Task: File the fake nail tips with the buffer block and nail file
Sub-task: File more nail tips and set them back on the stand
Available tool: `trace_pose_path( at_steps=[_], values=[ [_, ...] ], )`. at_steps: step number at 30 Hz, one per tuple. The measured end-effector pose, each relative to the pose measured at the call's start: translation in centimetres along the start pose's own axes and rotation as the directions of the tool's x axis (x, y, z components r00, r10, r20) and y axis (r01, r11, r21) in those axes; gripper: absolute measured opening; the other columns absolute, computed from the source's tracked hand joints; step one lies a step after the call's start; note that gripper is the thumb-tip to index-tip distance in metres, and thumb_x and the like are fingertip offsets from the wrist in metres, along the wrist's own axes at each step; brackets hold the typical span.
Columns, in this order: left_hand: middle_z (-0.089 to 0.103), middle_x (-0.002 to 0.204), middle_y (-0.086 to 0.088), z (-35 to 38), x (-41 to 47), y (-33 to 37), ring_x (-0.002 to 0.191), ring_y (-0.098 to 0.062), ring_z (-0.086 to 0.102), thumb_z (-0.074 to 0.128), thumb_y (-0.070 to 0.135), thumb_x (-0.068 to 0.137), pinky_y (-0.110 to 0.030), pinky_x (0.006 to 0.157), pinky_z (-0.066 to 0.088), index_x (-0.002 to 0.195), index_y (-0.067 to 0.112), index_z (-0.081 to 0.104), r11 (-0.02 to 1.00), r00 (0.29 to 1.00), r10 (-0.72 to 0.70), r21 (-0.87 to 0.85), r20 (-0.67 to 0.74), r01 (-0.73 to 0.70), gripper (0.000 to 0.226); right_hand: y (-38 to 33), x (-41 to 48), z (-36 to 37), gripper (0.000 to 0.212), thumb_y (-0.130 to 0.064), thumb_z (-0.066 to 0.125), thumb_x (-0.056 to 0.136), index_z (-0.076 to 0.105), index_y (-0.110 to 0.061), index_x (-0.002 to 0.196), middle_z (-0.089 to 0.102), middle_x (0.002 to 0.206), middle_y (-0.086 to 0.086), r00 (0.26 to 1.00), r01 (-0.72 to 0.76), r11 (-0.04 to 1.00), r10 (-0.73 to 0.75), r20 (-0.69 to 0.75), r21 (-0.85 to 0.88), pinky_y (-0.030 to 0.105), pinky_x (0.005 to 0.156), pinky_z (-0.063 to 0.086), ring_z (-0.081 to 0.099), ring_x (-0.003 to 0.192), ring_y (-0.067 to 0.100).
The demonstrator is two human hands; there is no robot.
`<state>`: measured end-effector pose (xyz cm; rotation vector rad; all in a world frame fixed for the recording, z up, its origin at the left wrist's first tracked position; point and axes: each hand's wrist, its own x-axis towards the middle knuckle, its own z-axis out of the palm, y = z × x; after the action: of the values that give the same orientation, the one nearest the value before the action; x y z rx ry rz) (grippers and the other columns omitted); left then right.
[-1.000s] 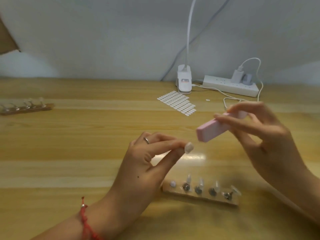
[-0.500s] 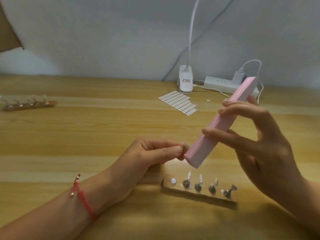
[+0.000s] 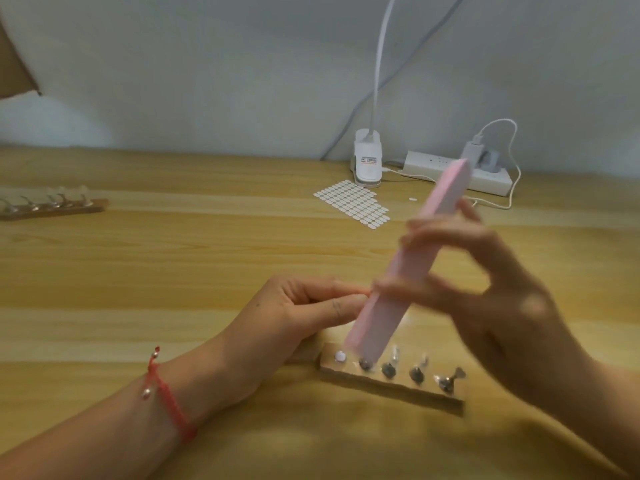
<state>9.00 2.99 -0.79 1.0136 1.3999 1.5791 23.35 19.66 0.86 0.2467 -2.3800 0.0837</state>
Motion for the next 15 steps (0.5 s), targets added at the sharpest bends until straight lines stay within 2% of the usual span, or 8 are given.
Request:
trace_pose_path(
  at_steps=[2, 3, 5, 7, 10, 11, 13, 15],
  values=[
    [0.074, 0.101, -0.006, -0.1, 0.0, 0.0, 0.095, -0.018, 0.066, 0.067, 0.021, 0.075, -0.025, 0.086, 0.046, 0.093, 0.010, 0.078, 1.000, 1.000, -0.003, 0.001, 0.006, 0.003, 0.024, 0.6, 0.0, -0.7, 0.043, 0.009, 0.046, 0.095, 0.059, -0.021, 0.122, 0.049, 0.125, 0.011, 0.991, -0.122, 0.992, 0.120, -0.055, -0.018, 0.065, 0.111, 0.032, 0.047, 0.128, 0.027],
    [0.074, 0.100, -0.005, -0.2, 0.0, 0.0, 0.094, -0.016, 0.066, 0.067, 0.020, 0.076, -0.023, 0.085, 0.046, 0.091, 0.011, 0.079, 1.000, 1.000, -0.002, -0.007, 0.013, 0.002, 0.022, 0.3, -0.2, -0.5, 0.040, 0.006, 0.043, 0.098, 0.060, -0.022, 0.121, 0.049, 0.124, 0.010, 0.994, -0.102, 0.995, 0.101, -0.049, -0.007, 0.065, 0.111, 0.031, 0.048, 0.127, 0.027],
    [0.073, 0.090, 0.001, -0.1, -0.1, 0.1, 0.085, -0.010, 0.064, 0.070, 0.022, 0.074, -0.021, 0.078, 0.047, 0.085, 0.018, 0.080, 1.000, 0.999, 0.006, -0.023, 0.039, -0.005, 0.015, -1.4, -0.6, 0.5, 0.034, -0.008, 0.043, 0.103, 0.062, -0.029, 0.121, 0.051, 0.125, 0.005, 0.999, 0.041, 0.999, -0.042, 0.024, 0.036, 0.062, 0.116, 0.026, 0.049, 0.129, 0.023],
    [0.071, 0.083, 0.004, -0.1, -0.1, 0.1, 0.080, -0.008, 0.062, 0.071, 0.023, 0.073, -0.020, 0.074, 0.046, 0.082, 0.020, 0.080, 1.000, 0.999, 0.017, -0.026, 0.042, -0.015, 0.013, -1.7, -0.5, 0.7, 0.033, -0.010, 0.048, 0.101, 0.063, -0.030, 0.122, 0.048, 0.126, 0.004, 0.993, 0.103, 0.994, -0.105, 0.055, 0.037, 0.060, 0.117, 0.025, 0.049, 0.130, 0.022],
    [0.068, 0.076, 0.008, 0.0, -0.1, 0.2, 0.075, -0.004, 0.058, 0.066, 0.020, 0.075, -0.011, 0.070, 0.043, 0.080, 0.020, 0.080, 1.000, 0.999, 0.028, -0.008, 0.039, -0.028, 0.015, 0.2, 0.1, -0.6, 0.046, 0.011, 0.049, 0.091, 0.060, -0.021, 0.121, 0.050, 0.126, 0.009, 0.992, -0.126, 0.992, 0.126, -0.021, -0.007, 0.063, 0.111, 0.033, 0.050, 0.127, 0.028],
    [0.067, 0.075, 0.008, 0.0, -0.1, 0.3, 0.073, -0.004, 0.058, 0.065, 0.020, 0.075, -0.011, 0.069, 0.043, 0.078, 0.020, 0.080, 0.999, 0.999, 0.031, -0.010, 0.042, -0.030, 0.015, 0.3, 0.0, -0.8, 0.047, 0.012, 0.047, 0.091, 0.059, -0.022, 0.122, 0.050, 0.125, 0.011, 0.991, -0.132, 0.991, 0.132, -0.010, -0.002, 0.064, 0.110, 0.035, 0.051, 0.126, 0.030],
    [0.068, 0.077, 0.004, -0.1, -0.2, 0.2, 0.075, -0.006, 0.060, 0.065, 0.019, 0.073, -0.014, 0.070, 0.044, 0.076, 0.018, 0.079, 0.999, 0.999, 0.034, -0.014, 0.038, -0.034, 0.014, -0.9, -0.4, -0.2, 0.040, -0.002, 0.040, 0.102, 0.063, -0.027, 0.122, 0.051, 0.125, 0.008, 0.997, 0.011, 0.999, -0.014, 0.077, 0.039, 0.062, 0.113, 0.030, 0.051, 0.128, 0.028],
    [0.070, 0.083, -0.002, 0.0, -0.2, 0.2, 0.080, -0.010, 0.062, 0.068, 0.019, 0.072, -0.019, 0.073, 0.046, 0.078, 0.016, 0.079, 0.999, 0.999, 0.022, -0.026, 0.035, -0.021, 0.014, -2.1, -0.5, 0.2, 0.032, -0.015, 0.042, 0.106, 0.062, -0.031, 0.125, 0.050, 0.126, 0.004, 0.983, 0.124, 0.989, -0.133, 0.125, 0.078, 0.060, 0.116, 0.027, 0.050, 0.130, 0.022]
  ],
)
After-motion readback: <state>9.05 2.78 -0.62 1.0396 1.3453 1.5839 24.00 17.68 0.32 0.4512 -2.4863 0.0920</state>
